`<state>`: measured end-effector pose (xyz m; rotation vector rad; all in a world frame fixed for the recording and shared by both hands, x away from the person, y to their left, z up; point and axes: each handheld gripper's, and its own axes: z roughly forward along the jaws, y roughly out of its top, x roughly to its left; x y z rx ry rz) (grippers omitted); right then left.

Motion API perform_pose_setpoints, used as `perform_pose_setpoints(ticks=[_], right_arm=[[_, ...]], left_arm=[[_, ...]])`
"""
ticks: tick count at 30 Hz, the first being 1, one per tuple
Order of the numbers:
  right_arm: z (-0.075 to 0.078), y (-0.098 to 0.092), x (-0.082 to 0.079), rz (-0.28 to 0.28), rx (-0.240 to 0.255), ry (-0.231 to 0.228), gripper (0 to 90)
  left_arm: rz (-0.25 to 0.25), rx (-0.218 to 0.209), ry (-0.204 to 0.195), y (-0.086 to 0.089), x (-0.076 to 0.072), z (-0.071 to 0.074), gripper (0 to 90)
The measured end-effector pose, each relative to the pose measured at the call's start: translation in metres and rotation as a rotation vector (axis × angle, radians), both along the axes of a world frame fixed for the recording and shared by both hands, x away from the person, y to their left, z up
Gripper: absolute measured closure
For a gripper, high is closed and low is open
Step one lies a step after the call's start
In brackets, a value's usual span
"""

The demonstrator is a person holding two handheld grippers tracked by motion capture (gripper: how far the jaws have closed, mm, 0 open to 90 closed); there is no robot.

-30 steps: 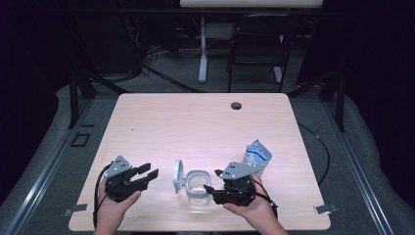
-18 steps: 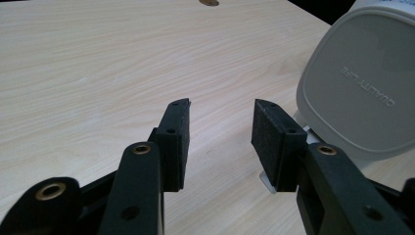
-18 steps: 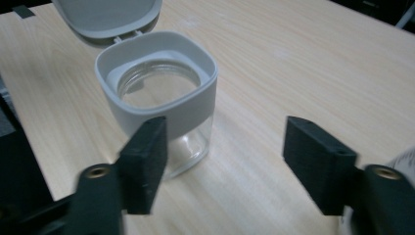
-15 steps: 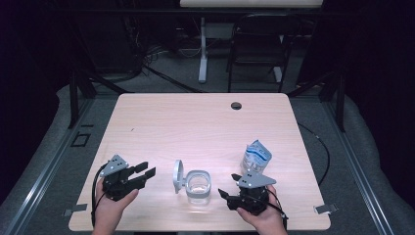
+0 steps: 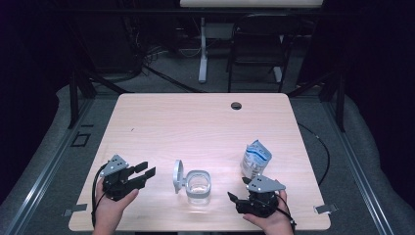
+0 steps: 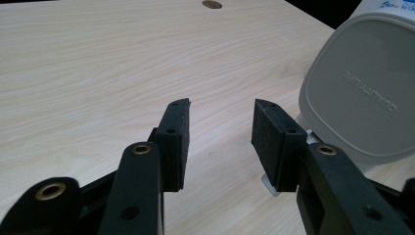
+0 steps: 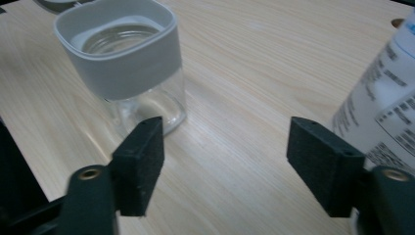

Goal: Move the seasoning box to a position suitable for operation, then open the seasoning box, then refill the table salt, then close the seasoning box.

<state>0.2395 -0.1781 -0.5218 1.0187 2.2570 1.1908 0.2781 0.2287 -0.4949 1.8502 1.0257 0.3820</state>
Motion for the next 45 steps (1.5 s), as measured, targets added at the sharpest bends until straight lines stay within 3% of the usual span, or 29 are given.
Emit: perform_pose_setpoints(ticks=[10, 12, 14, 17, 23, 29, 31, 38, 45], right_arm=[[0.003, -0.018, -0.003, -0.033, 0.008, -0.034, 43.1], [0.003, -0.020, -0.003, -0.029, 0.010, -0.025, 49.0], [0.002, -0.022, -0.005, -0.039, 0.011, -0.038, 50.5], [0.001, -0.026, -0.006, -0.029, 0.011, -0.019, 53.5], [0.000, -0.038, -0.006, -0.044, 0.020, 0.002, 54.3], [-0.004, -0.047, -0.004, -0.091, -0.008, 0.018, 54.4], [-0.006, -0.049, -0.003, -0.098, -0.009, 0.021, 53.9], [-0.012, -0.060, 0.003, -0.179, 0.006, 0.024, 51.4], [-0.017, -0.058, 0.013, -0.197, -0.011, 0.033, 48.8]], left_arm=[[-0.001, -0.007, -0.002, 0.000, 0.003, -0.001, 58.4], [0.003, -0.007, -0.001, 0.000, 0.003, -0.001, 58.5], [0.001, 0.001, -0.004, 0.000, 0.003, 0.000, 58.4], [0.000, -0.005, -0.008, 0.000, 0.003, 0.001, 58.4], [0.008, -0.009, -0.003, 0.000, 0.006, 0.000, 58.3], [0.005, 0.014, -0.004, -0.001, 0.004, 0.000, 58.3], [0.011, 0.005, -0.004, -0.001, 0.004, 0.000, 58.2], [0.021, 0.000, 0.005, 0.004, 0.005, -0.002, 57.8], [0.039, -0.007, 0.010, 0.011, 0.006, -0.006, 57.7]])
